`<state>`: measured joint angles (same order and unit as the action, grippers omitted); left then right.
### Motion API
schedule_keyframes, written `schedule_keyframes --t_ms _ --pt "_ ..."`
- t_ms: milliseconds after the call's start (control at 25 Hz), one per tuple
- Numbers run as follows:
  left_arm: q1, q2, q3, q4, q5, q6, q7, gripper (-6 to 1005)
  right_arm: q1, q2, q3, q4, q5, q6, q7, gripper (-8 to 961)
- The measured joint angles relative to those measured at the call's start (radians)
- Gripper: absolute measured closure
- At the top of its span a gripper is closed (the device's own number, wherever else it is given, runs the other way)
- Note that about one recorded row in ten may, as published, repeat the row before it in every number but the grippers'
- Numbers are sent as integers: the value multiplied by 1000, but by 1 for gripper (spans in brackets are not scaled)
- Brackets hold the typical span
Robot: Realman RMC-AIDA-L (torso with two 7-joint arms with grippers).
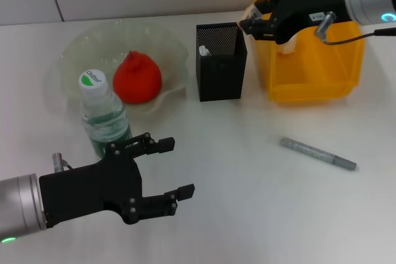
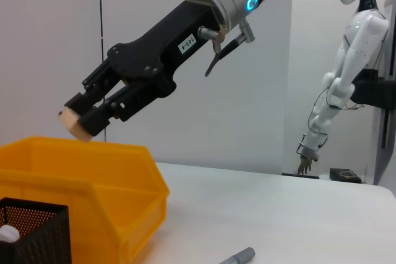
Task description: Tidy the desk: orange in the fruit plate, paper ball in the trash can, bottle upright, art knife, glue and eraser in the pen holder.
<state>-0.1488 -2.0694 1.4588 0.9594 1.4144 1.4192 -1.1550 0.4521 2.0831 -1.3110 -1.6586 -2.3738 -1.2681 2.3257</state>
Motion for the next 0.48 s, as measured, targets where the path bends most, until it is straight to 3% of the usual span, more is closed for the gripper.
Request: schedule_keyframes --t_ms 480 --pt "-1 0 0 1 0 0 0 197 56 -5 280 321 267 -3 -298 567"
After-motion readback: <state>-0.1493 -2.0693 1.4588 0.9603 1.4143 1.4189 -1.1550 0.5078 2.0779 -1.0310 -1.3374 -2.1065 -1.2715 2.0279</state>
